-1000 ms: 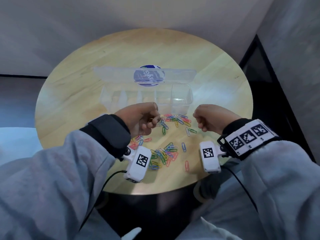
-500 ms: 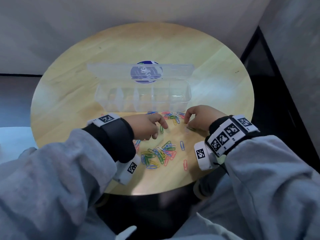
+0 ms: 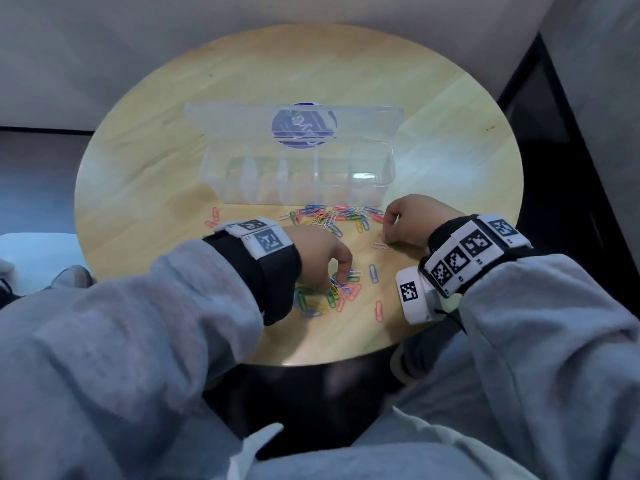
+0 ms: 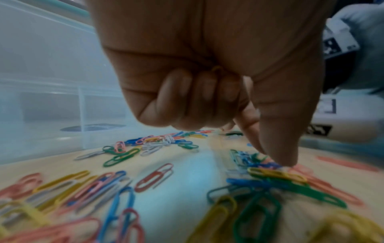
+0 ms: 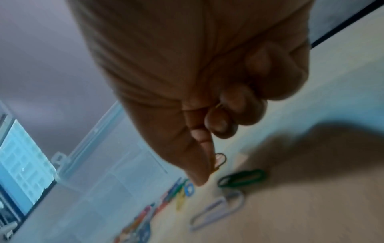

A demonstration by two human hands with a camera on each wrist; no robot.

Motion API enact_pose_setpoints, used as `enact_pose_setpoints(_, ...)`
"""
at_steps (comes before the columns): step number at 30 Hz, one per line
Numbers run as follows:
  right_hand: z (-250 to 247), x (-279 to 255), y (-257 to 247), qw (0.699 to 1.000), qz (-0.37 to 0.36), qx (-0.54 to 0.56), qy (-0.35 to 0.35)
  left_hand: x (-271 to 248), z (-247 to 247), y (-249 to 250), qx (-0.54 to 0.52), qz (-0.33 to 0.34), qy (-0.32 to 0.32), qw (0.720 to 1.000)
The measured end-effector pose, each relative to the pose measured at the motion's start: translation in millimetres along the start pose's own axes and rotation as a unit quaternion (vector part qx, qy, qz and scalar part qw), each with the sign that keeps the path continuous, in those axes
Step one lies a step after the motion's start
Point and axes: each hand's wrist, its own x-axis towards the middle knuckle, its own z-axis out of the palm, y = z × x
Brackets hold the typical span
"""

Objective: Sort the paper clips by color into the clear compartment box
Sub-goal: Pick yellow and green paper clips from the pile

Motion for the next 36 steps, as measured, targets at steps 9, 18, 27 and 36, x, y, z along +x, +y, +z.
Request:
enact_pose_setpoints(9,-7.1,-1.0,2.4,0.969,0.022,0.241,-0.051,8.1,12.2,-0.3,0.014,-0.009,0.006,1.000)
enact_pose_setpoints(18,-0.4,3.5,-1.2,0.936,0.009,0.344,-0.076,-2.4,-2.4,-25.6,-0.190,-0.025,0.038,0.981)
enact_pose_setpoints(27,0.0,3.0,-19.9,0.990,-0.005,0.137,-0.021,-18.2,-10.4,-54.4,-0.686,-0.077,0.075,0.719)
enact_pose_setpoints(36,7.6,3.0,-30.7,0.996,-0.008,0.085,-0.012,-25.9,-8.1,-59.8,-0.749,-0.028,0.031,0.661)
